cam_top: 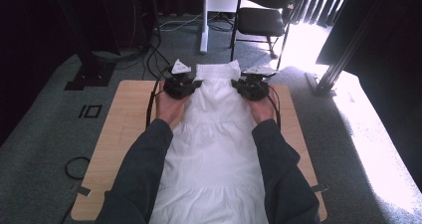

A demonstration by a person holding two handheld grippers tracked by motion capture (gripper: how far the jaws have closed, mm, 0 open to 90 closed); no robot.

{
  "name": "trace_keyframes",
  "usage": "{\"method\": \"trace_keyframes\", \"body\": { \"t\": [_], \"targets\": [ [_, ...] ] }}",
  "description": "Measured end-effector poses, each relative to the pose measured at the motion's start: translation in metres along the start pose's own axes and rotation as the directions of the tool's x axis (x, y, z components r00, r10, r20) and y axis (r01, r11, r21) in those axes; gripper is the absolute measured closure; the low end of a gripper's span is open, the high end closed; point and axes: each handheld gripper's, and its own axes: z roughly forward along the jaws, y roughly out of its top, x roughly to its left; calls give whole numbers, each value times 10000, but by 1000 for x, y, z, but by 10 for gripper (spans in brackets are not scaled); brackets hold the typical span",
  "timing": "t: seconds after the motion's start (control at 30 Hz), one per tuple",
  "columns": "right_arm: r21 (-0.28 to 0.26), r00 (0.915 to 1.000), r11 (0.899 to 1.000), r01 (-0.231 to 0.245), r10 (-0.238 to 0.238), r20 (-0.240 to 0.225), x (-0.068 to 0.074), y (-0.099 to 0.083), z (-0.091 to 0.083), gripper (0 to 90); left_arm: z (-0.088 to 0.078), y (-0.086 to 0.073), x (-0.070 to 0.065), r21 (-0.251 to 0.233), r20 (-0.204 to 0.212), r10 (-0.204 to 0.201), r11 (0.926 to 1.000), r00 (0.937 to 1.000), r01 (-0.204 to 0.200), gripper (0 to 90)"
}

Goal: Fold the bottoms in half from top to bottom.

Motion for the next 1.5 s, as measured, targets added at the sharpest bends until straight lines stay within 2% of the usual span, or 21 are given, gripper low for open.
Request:
{"method": "trace_keyframes", "body": {
  "t": [0.1,0.13,0.17,0.23,0.3,0.33,0.47,0.53,0.57,0.63,0.73,0.87,0.93,1.0,1.1,1.2,1.3,1.37,1.4,1.47,1.5],
  "targets": [
    [162,9963,9996,249,-235,-826,19,-36,-29,789,-22,-38,-26,279,847,-55,9996,9964,31,827],
    [162,9963,9996,249,-235,-826,19,-36,-29,789,-22,-38,-26,279,847,-55,9996,9964,31,824],
    [198,9947,9994,270,-249,-1000,26,-49,-38,789,-33,-67,-45,559,1389,-121,9984,9902,43,824],
    [599,9886,9975,368,-276,-1478,46,-95,-62,788,-37,-100,-65,1217,1814,-27,9924,9834,-198,820],
    [1175,9857,9907,687,-492,-1614,60,-128,-74,787,-37,-134,-83,2053,2304,-221,9783,9728,-264,817],
    [1518,9829,9851,806,-532,-1763,66,-144,-78,787,-35,-149,-91,2545,2472,-163,9658,9688,-487,815],
    [2898,9778,9480,1319,-765,-1949,87,-197,-78,784,-23,-192,-112,3853,2553,124,9158,9668,-1135,808],
    [3095,9778,9414,1341,-750,-1955,89,-205,-74,785,-17,-199,-112,3932,2455,272,9109,9690,-1252,808],
    [3584,9821,9280,1015,-360,-1850,87,-214,-61,786,-15,-199,-109,3931,2414,309,9107,9699,-1268,808],
    [3793,9829,9236,558,160,-1835,81,-215,-47,788,-8,-194,-101,4011,2148,471,9065,9755,-1321,810],
    [3787,9871,9218,832,-241,-1582,75,-203,-25,788,8,-183,-82,4192,1621,847,8960,9831,-1463,809],
    [3724,9936,9244,828,-479,-1021,60,-183,15,787,41,-165,-47,4234,748,953,8982,9926,-1181,808],
    [3752,9952,9224,913,-713,-670,51,-171,37,787,58,-155,-30,4357,271,937,8949,9952,-961,808],
    [3857,9970,9195,760,-651,-411,40,-159,59,787,75,-144,-18,4581,-233,1156,8841,9930,-921,808],
    [4040,9997,9144,252,-202,-167,20,-142,87,784,96,-130,1,4825,-776,904,8749,9929,-419,807],
    [4148,9998,9099,-25,-59,190,6,-129,108,780,112,-121,9,4898,-1365,774,8718,9876,-6,806],
    [4281,9971,9030,-362,40,760,4,-122,121,780,119,-117,12,4952,-1772,592,8680,9824,370,807],
    [4425,9955,8967,-138,-291,901,7,-118,124,786,118,-117,14,4842,-1725,303,8730,9845,579,811],
    [4474,9954,8943,-9,-419,857,7,-117,124,791,114,-115,15,4683,-1620,54,8806,9868,721,825],
    [4196,9967,9077,23,-360,724,5,-111,117,801,103,-110,17,4186,-1335,-277,9045,9907,817,846],
    [4012,9976,9160,-57,-227,661,4,-108,112,802,91,-103,17,3835,-1070,-280,9211,9939,672,851]
  ]
}}
